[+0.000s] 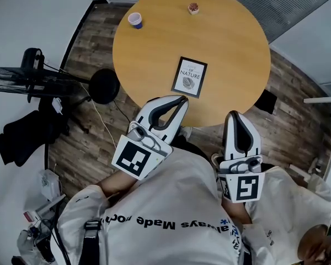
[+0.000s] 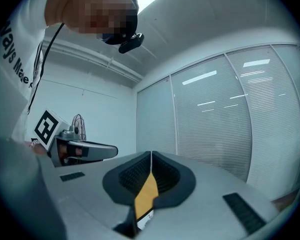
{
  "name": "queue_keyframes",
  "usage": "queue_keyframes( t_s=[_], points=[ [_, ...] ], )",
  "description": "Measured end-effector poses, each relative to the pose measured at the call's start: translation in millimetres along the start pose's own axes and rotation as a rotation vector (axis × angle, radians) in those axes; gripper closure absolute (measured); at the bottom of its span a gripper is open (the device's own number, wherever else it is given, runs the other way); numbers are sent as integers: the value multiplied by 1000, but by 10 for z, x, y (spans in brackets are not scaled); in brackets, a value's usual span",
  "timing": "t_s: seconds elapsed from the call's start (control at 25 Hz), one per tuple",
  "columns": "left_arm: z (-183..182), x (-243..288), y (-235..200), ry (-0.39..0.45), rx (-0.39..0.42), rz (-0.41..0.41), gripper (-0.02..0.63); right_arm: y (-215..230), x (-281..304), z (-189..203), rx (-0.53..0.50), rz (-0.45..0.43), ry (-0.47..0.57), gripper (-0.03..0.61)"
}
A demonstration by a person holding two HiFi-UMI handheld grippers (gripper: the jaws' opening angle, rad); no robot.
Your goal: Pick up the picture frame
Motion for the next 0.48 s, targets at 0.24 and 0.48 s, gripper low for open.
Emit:
queue_keyframes(
  t_s=[0.24, 0.48],
  points=[
    [-12, 136, -313, -12, -10, 8, 584, 23, 332, -12, 2, 11, -23, 545],
    [-12, 231, -714, -14, -12, 33, 584, -70, 717, -17, -8, 32, -40, 545]
  ],
)
Point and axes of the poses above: the fingertips, and each gripper's own axes: x forward along the fingers, y to its right, z out of its underside, the point moved 2 cm from there along -x, backward along the fingers, and after that the axes turned 8 degrees about -y, right-handed, at the moved point
